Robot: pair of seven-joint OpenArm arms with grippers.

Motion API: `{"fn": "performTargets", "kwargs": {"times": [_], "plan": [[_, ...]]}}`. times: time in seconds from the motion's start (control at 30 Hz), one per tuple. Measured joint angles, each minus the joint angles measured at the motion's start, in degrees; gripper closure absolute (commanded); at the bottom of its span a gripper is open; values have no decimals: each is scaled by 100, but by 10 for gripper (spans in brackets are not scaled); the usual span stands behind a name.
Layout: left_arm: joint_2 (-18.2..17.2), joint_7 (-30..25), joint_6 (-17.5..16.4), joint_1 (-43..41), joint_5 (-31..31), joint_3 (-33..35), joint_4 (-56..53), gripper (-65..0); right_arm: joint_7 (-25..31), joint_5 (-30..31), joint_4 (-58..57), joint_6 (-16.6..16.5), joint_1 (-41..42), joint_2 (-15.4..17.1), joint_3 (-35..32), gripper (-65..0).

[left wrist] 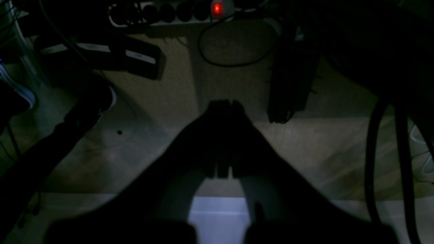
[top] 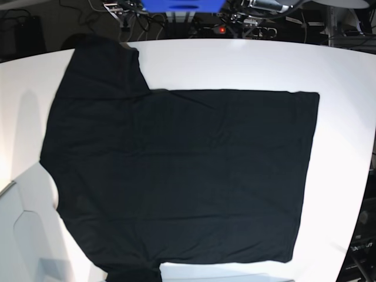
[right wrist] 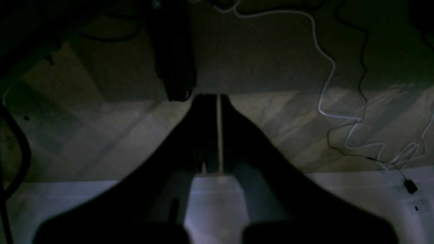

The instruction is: Fold the T-shirt properly

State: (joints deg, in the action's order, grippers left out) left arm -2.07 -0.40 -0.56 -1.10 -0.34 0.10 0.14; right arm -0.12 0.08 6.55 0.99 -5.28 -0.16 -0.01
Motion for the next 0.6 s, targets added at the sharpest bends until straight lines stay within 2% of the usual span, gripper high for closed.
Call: {"fn": "performTargets", "kwargs": {"times": [0.6], "plan": [[0,-2,15,-118,2,0,22,0,-13,0,81,-31,-79,0,-7,0]]}}
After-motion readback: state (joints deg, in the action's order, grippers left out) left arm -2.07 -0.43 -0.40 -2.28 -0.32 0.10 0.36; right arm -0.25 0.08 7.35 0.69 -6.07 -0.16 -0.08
